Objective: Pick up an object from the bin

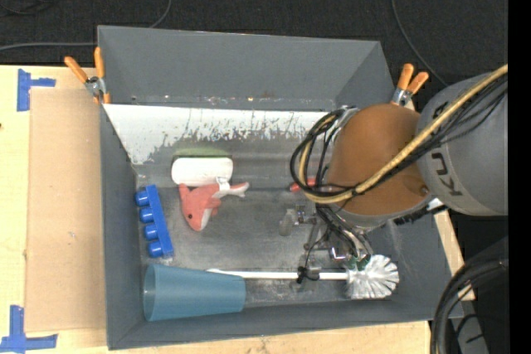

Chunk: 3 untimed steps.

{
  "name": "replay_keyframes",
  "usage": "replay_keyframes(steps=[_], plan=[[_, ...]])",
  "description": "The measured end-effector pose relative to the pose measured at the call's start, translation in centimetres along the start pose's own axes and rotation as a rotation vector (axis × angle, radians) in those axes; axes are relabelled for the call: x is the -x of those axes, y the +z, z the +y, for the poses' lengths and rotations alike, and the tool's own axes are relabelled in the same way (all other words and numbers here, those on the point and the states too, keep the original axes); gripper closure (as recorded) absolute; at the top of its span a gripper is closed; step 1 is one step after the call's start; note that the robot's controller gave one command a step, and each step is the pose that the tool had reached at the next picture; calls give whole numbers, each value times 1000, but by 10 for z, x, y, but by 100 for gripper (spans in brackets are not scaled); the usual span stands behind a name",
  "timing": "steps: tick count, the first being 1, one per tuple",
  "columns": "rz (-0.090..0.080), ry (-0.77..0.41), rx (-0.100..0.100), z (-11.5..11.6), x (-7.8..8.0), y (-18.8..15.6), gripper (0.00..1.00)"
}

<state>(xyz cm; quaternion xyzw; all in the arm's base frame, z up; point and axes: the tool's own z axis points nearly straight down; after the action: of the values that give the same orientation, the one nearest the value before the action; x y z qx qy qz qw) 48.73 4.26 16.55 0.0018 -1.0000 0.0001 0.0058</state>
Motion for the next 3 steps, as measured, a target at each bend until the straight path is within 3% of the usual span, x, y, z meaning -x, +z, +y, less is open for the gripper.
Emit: replay_keyframes(steps=[1, 2, 3], plan=[[-8, 3, 0, 0, 2, -4, 0], [-23, 64, 0, -89, -12, 95, 0], [-25, 12, 4, -88, -6, 95, 0]])
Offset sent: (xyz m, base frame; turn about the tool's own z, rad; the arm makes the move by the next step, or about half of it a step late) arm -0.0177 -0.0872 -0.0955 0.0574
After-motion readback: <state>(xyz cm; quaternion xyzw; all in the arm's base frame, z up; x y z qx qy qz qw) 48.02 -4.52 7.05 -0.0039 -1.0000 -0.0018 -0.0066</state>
